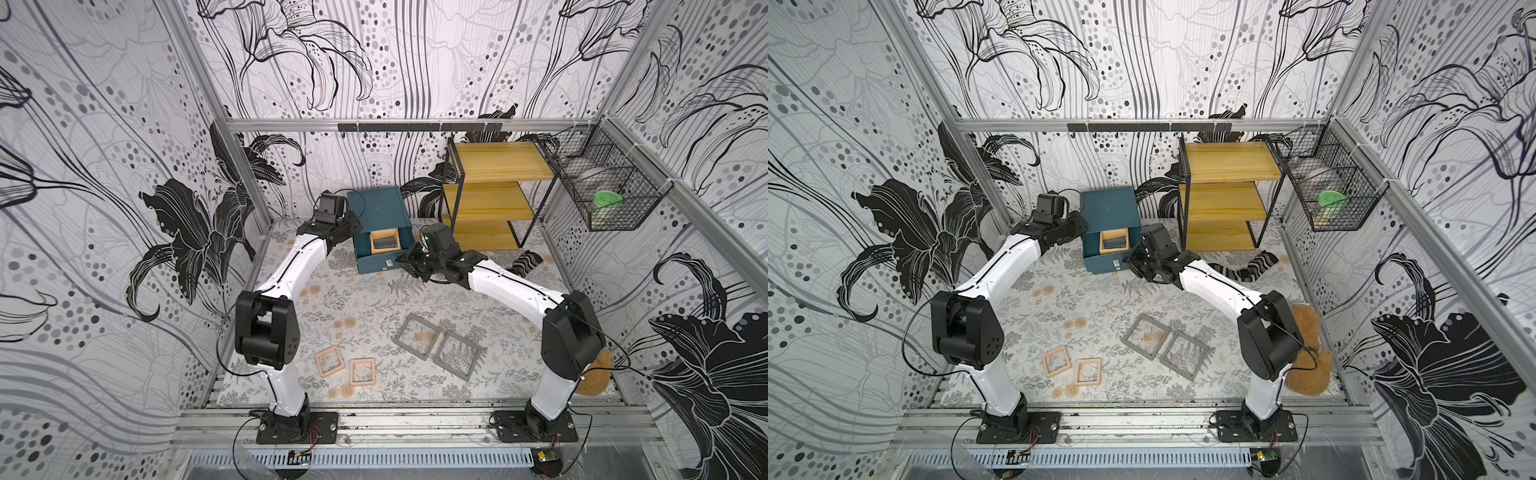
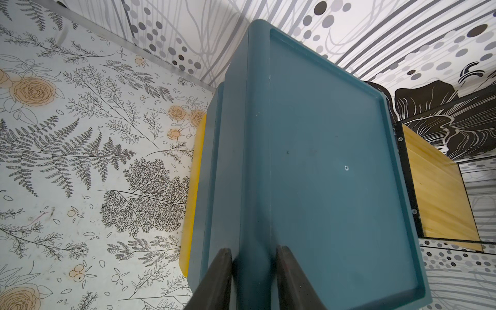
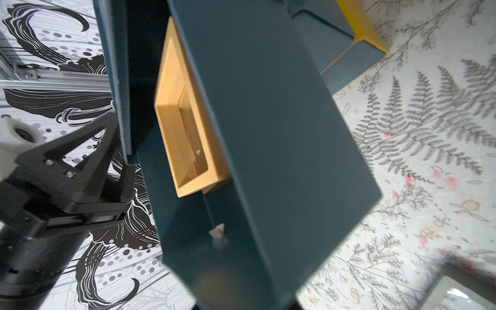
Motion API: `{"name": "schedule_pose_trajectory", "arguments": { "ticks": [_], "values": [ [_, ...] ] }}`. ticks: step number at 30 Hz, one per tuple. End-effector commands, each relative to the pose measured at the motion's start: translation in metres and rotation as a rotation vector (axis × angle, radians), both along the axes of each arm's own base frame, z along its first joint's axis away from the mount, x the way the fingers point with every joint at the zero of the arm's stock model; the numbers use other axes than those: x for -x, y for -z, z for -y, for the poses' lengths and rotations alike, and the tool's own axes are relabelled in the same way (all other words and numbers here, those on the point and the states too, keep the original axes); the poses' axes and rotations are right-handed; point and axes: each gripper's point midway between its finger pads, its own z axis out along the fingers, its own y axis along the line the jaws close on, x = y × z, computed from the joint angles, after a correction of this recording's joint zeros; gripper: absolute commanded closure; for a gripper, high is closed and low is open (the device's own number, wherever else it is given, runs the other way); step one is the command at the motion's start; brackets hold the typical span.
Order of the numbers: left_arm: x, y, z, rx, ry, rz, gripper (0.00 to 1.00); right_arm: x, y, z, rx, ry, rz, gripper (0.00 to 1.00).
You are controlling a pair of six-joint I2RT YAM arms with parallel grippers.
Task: Place the brooch boxes into the drawer by color
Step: Close the drawer in the storage box.
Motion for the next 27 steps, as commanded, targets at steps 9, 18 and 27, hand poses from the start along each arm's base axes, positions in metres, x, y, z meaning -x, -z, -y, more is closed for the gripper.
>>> {"name": "schedule_pose_trajectory", "arguments": {
  "ticks": [9,18,27],
  "values": [
    [0.009,0.017,0.000,-0.010,0.017,-0.050,0.68,-0.046,-0.007,-0.009,-0.021,0.058,0.045,0.79],
    [0.011,0.020,0.001,-0.010,0.022,-0.055,0.68,-0.067,-0.008,-0.011,-0.030,0.088,0.054,0.79],
    [0.011,0.020,0.004,-0.006,0.031,-0.056,0.68,-0.081,-0.008,-0.015,-0.046,0.111,0.068,0.79]
  ]
}}
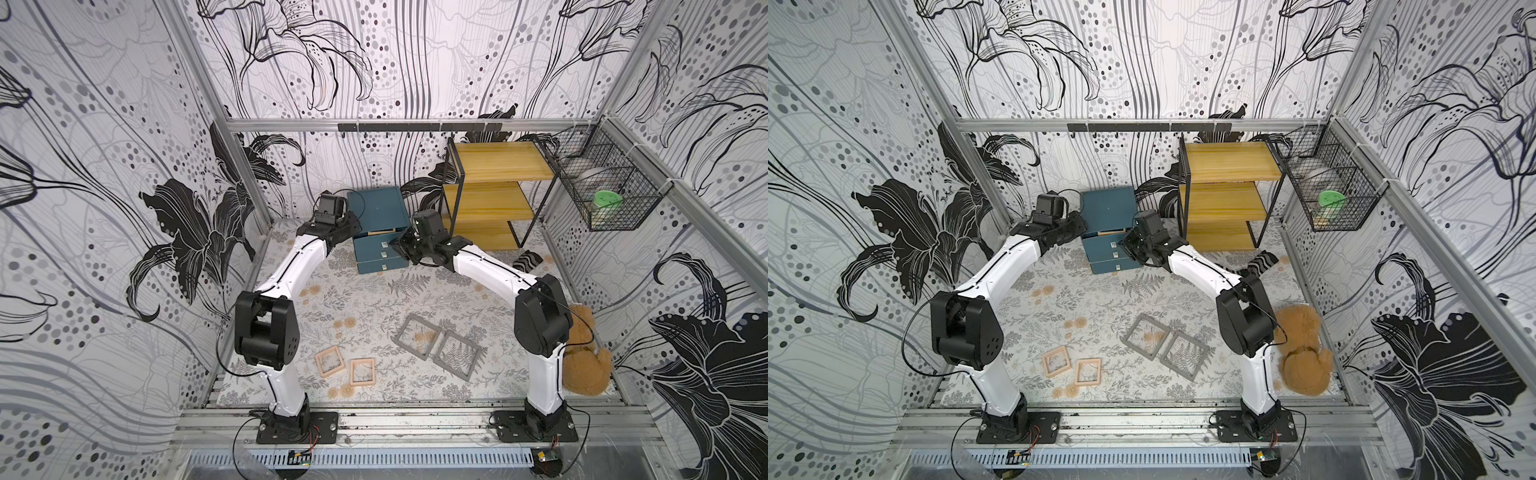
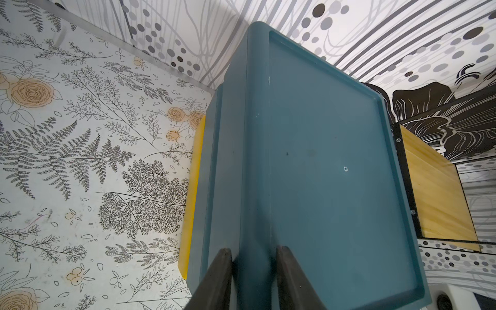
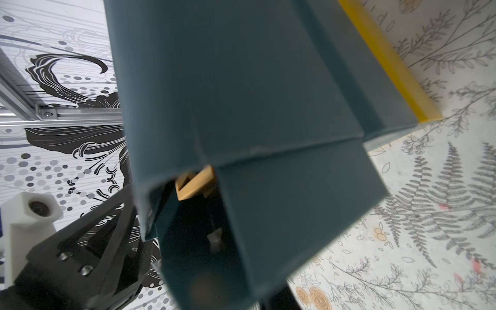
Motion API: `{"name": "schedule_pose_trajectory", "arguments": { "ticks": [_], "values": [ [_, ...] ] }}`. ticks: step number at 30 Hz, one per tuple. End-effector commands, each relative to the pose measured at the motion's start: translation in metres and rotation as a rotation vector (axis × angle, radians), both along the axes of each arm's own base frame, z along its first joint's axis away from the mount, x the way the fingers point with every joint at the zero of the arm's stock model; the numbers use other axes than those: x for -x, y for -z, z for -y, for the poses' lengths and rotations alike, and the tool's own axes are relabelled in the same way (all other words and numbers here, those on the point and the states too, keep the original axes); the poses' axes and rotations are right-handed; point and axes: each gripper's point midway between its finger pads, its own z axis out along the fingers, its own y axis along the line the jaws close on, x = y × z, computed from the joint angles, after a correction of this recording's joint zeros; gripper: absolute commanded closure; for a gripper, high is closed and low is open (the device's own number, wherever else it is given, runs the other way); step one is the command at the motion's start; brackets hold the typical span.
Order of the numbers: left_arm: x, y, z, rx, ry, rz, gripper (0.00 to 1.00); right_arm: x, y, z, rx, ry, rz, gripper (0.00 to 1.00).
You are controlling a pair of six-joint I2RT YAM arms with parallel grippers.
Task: Place the brooch boxes into the drawer by color
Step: Close the drawer in the storage box.
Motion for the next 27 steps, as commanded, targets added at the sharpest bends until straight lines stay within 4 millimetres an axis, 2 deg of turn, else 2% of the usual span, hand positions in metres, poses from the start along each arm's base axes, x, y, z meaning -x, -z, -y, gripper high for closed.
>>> {"name": "schedule_pose_trajectory", "arguments": {
  "ticks": [1,17,27],
  "values": [
    [0.012,0.019,0.002,-0.017,0.024,-0.063,0.68,-0.018,-0.009,0.003,-0.019,0.052,0.038,0.79],
    [0.014,0.021,0.007,-0.013,0.033,-0.066,0.68,-0.032,-0.010,0.002,-0.049,0.098,0.048,0.79],
    [0.016,0.020,0.010,-0.012,0.038,-0.065,0.68,-0.030,-0.012,0.002,-0.070,0.104,0.044,0.79]
  ]
}}
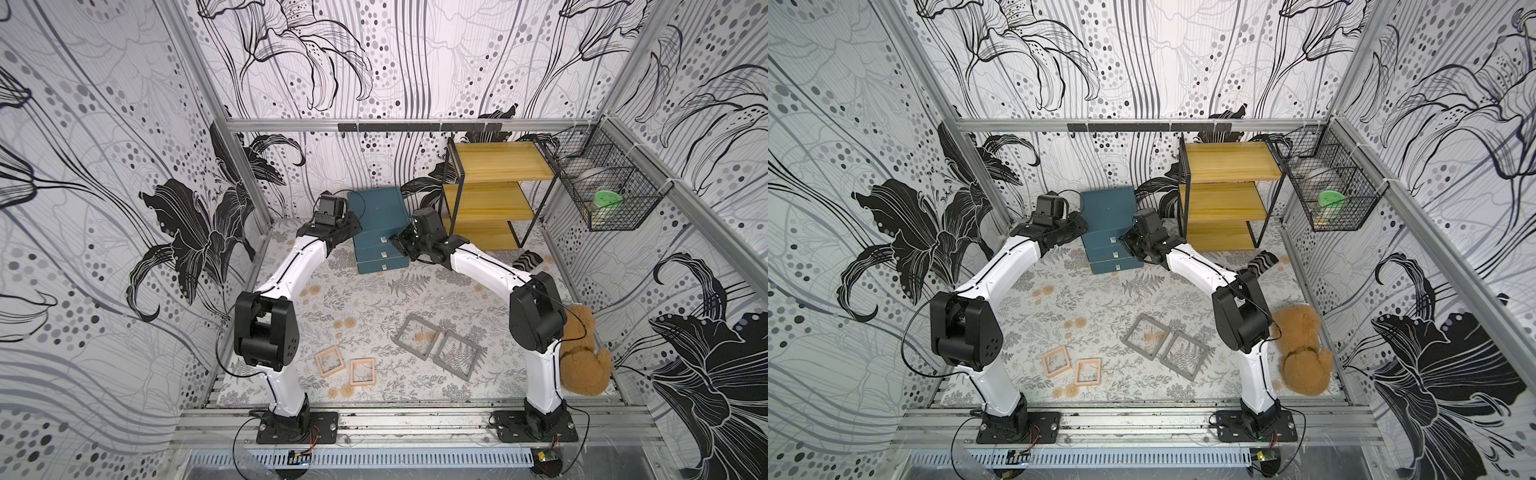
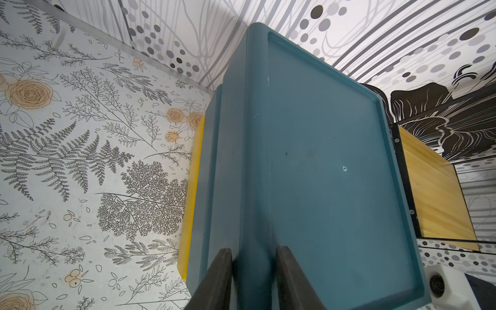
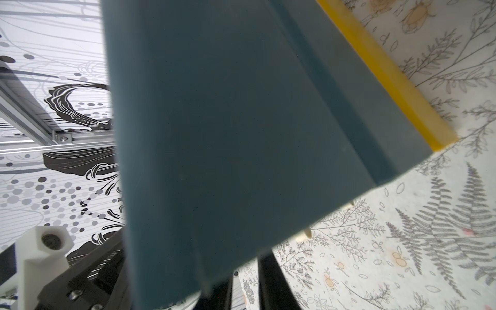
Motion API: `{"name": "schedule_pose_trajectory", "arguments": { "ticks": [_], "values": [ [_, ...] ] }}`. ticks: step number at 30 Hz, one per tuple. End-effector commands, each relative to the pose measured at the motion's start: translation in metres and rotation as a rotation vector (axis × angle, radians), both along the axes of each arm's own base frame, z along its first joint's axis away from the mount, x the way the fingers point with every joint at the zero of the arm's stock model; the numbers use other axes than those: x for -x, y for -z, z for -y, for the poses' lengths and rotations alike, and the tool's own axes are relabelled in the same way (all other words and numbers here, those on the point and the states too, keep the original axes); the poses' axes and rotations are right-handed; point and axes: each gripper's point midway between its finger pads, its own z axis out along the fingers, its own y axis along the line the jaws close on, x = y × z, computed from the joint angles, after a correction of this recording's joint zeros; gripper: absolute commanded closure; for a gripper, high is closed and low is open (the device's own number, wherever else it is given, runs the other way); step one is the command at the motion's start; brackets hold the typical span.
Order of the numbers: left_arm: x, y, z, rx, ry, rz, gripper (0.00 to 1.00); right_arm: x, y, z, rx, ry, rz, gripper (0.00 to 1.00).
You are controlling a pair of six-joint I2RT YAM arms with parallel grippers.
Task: Place the brooch boxes into the drawer by color
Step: Close the drawer in the storage box.
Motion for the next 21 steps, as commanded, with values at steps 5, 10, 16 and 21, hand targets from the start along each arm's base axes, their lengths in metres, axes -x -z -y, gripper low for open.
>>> {"name": "schedule_pose_trajectory", "arguments": {
  "ticks": [5,10,16,21],
  "values": [
    [0.015,0.020,0.007,-0.016,0.033,-0.073,0.68,0.002,-0.024,0.008,-0.041,0.033,0.061,0.79],
    [0.015,0.019,0.006,-0.016,0.031,-0.069,0.68,0.025,-0.024,0.018,-0.073,0.031,0.055,0.74],
    [0.013,0.016,0.007,-0.016,0.032,-0.062,0.68,0.056,0.003,0.018,-0.107,-0.020,0.000,0.62],
    [0.012,0.017,0.007,-0.016,0.033,-0.065,0.68,0.061,0.022,0.007,-0.163,-0.045,-0.019,0.53]
  ]
}}
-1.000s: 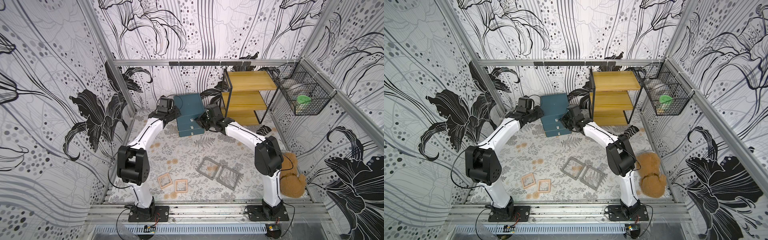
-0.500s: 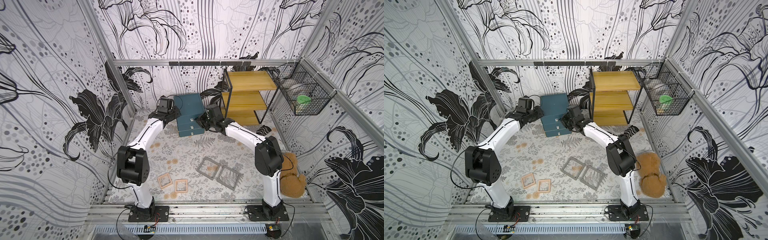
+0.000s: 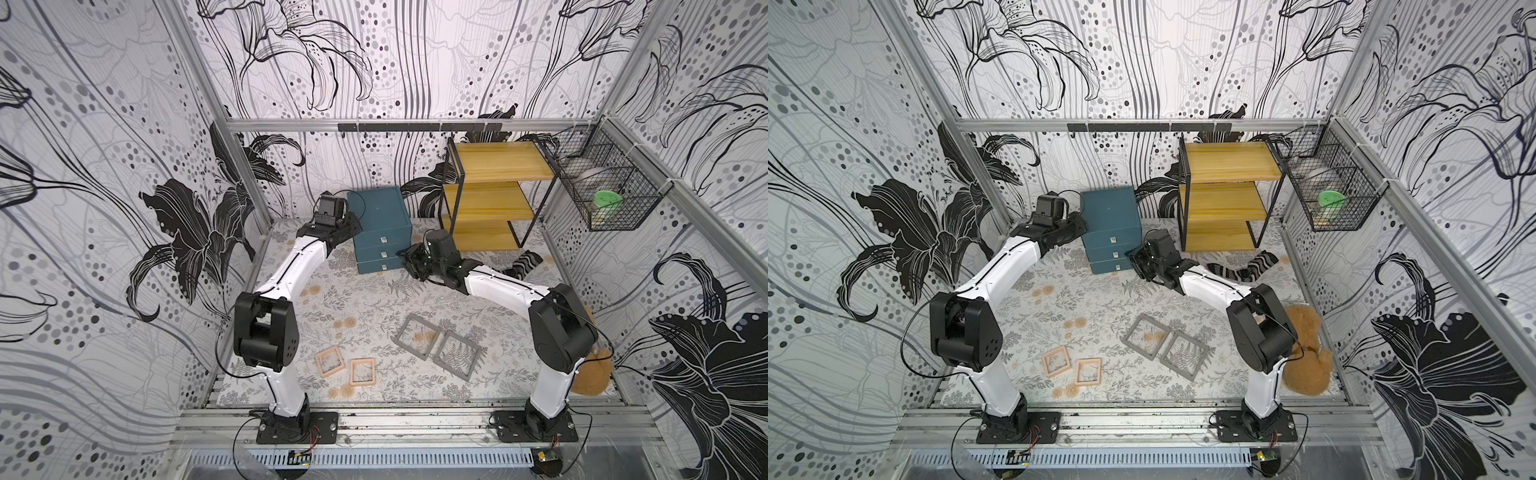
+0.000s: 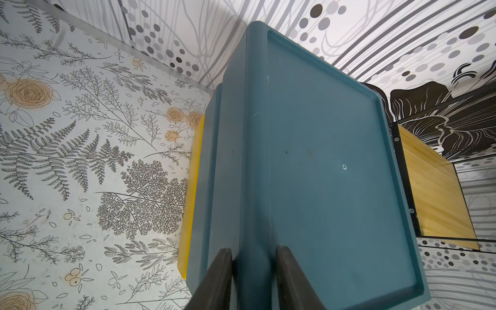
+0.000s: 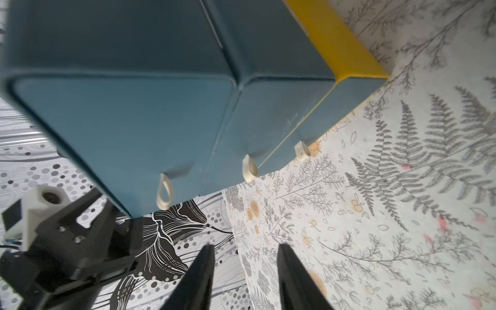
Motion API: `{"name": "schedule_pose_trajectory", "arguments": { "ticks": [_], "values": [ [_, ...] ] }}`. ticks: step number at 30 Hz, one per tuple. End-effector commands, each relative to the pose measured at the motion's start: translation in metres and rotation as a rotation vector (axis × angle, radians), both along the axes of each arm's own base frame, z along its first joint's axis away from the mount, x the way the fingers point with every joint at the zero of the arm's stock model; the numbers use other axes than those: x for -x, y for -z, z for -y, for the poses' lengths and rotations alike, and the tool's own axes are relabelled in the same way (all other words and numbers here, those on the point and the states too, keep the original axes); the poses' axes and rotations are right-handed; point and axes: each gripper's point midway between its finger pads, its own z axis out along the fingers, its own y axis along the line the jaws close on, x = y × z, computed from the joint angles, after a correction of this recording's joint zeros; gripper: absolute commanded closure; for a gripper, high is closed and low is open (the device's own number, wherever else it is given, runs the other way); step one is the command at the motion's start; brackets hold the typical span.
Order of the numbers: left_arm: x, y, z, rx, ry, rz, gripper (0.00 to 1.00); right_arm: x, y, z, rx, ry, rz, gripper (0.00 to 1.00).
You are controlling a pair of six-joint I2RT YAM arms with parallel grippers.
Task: Place the brooch boxes into the drawer by color
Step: Close the drawer in the storage box, then open the drawer in the storage box.
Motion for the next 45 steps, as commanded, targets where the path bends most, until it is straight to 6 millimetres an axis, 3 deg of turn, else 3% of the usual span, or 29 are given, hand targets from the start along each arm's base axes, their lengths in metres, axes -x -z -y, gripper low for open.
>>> {"name": "schedule_pose_trajectory", "arguments": {
  "ticks": [1,11,18,33,38,45],
  "values": [
    [0.011,0.017,0.007,-0.015,0.033,-0.064,0.68,-0.001,-0.009,-0.016,-0.085,-0.032,0.037,0.52],
    [0.009,0.018,0.008,-0.012,0.038,-0.066,0.68,-0.015,0.017,-0.030,-0.110,-0.037,0.013,0.51],
    [0.009,0.018,0.008,-0.014,0.041,-0.067,0.68,-0.030,0.012,-0.038,-0.132,-0.024,0.045,0.52],
    [0.009,0.015,0.009,-0.013,0.047,-0.062,0.68,-0.052,0.024,-0.048,-0.164,0.023,0.002,0.60],
    [0.009,0.015,0.009,-0.014,0.047,-0.063,0.68,-0.059,0.027,-0.046,-0.165,0.044,0.003,0.68],
    [0.010,0.016,0.009,-0.011,0.049,-0.063,0.68,-0.062,0.034,-0.045,-0.157,0.059,-0.011,0.88]
  ]
}}
